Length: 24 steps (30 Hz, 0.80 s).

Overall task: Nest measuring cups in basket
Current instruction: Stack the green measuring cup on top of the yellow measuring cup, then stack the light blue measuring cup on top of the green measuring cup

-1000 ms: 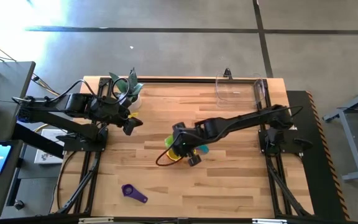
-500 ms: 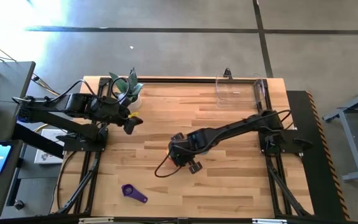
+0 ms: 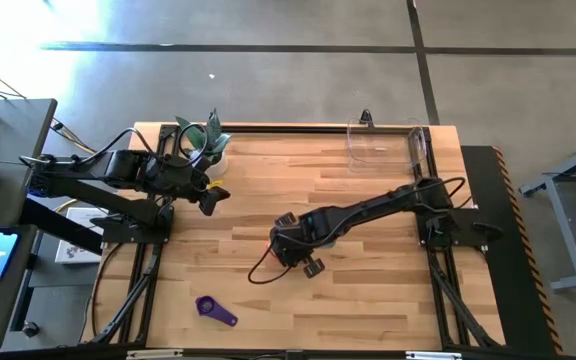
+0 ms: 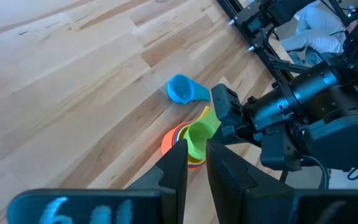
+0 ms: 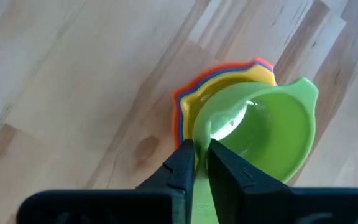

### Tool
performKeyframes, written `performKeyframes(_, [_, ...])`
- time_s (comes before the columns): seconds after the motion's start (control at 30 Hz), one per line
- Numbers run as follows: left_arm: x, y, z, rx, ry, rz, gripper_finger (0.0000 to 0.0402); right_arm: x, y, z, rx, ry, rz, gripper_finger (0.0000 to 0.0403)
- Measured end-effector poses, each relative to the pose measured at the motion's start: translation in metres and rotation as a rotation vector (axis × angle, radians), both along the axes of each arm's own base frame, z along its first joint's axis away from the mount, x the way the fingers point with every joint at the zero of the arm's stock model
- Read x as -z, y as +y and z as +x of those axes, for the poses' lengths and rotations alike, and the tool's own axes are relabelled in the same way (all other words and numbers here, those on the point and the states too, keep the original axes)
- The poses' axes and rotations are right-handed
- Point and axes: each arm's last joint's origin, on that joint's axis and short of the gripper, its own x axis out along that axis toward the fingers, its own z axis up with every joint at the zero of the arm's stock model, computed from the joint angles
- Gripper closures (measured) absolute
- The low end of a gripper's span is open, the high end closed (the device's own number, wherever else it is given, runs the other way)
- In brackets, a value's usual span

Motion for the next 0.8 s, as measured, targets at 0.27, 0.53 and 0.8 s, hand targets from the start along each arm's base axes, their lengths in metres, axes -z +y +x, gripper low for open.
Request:
performKeyframes(0.27, [0.0, 0.0, 0.0, 0.0, 0.0, 0.0, 0.0353, 0.001, 0.0, 0.0, -0.011, -0.002, -0.025, 0.0344])
performKeyframes(0.53, [0.0, 0.0, 0.0, 0.0, 0.001, 0.0, 0.0353, -0.007, -0.001, -0.005, 0.08, 0.006, -0.017, 0.0337])
performKeyframes(0.8, [0.003, 0.0, -0.002, 0.02, 0.05, 0.025, 0.0353, -0.03, -0.007, -0.018, 0.3, -0.009, 0.03, 0.0337])
